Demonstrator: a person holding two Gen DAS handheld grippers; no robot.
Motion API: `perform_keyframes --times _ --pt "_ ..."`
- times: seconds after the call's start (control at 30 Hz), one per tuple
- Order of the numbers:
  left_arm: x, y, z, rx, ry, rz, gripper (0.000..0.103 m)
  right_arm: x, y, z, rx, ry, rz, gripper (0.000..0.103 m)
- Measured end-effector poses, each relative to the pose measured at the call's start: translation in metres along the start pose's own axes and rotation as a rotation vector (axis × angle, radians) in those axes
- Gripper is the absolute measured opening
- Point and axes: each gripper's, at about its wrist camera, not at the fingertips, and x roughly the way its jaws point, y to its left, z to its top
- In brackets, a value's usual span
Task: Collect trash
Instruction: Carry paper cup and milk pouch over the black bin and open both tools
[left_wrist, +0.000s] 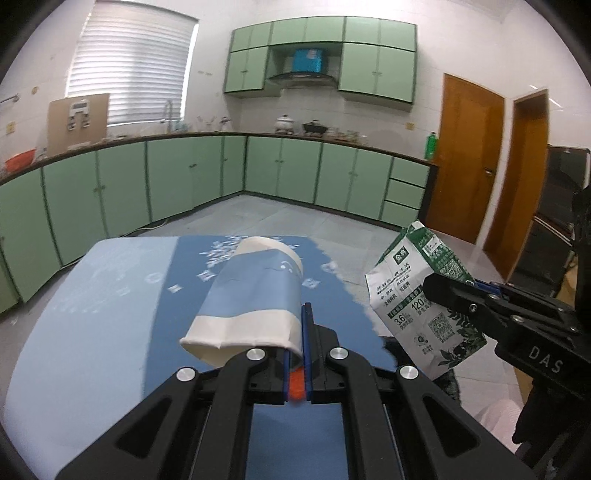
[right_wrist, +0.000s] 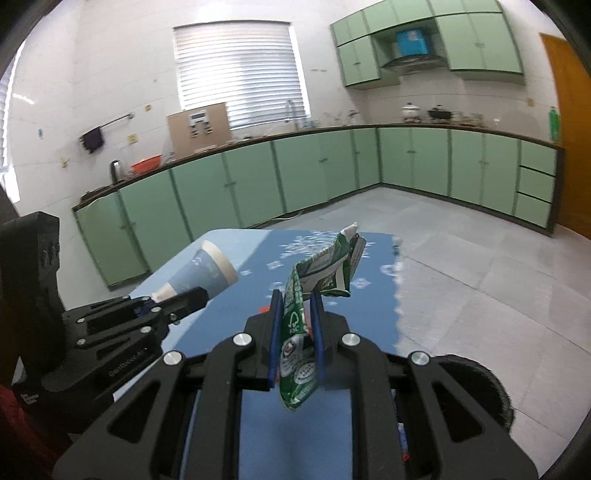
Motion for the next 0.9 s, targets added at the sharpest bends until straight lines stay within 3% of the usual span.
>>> perform_keyframes --times 0.43,0.9 --pt "0.04 -0.089 0.001 0.092 0.029 -0.141 0.005 -0.041 -0.092 -0.029 0.087 0.002 -0.231 0.014" --pt "0.093 -0.157 -0.016 0.149 0.087 -0.212 0.005 -0.037 -0.153 -0.061 0.162 0.052 -0.331 0.014"
